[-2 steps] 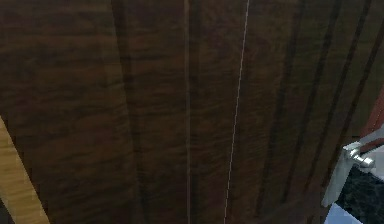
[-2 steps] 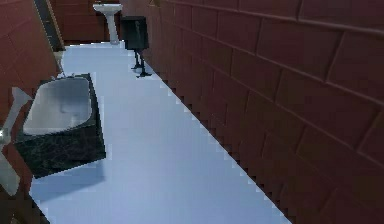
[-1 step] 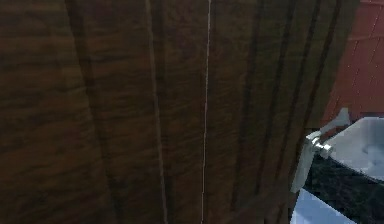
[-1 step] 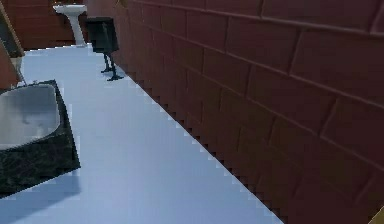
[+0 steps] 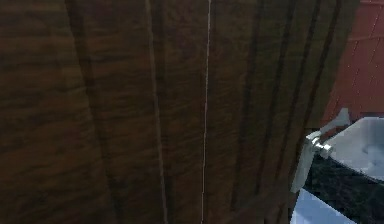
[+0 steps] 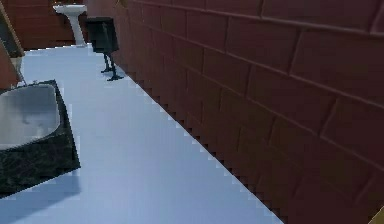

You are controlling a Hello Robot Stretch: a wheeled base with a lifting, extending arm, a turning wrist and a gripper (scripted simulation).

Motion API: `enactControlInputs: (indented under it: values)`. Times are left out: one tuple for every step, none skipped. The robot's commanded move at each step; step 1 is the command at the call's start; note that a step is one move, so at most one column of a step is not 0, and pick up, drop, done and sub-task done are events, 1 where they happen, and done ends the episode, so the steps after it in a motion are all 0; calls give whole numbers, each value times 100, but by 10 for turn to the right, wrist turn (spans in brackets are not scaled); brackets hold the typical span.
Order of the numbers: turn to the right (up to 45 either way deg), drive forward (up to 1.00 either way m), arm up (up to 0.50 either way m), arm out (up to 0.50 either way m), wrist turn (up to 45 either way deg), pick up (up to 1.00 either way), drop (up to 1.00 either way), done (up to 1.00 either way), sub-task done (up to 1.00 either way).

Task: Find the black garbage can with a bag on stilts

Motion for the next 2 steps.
enactControlInputs:
  values:
    - [450, 0, 0, 0, 0, 0, 0, 0, 0]
    - [210, 0, 0, 0, 0, 0, 0, 0, 0]
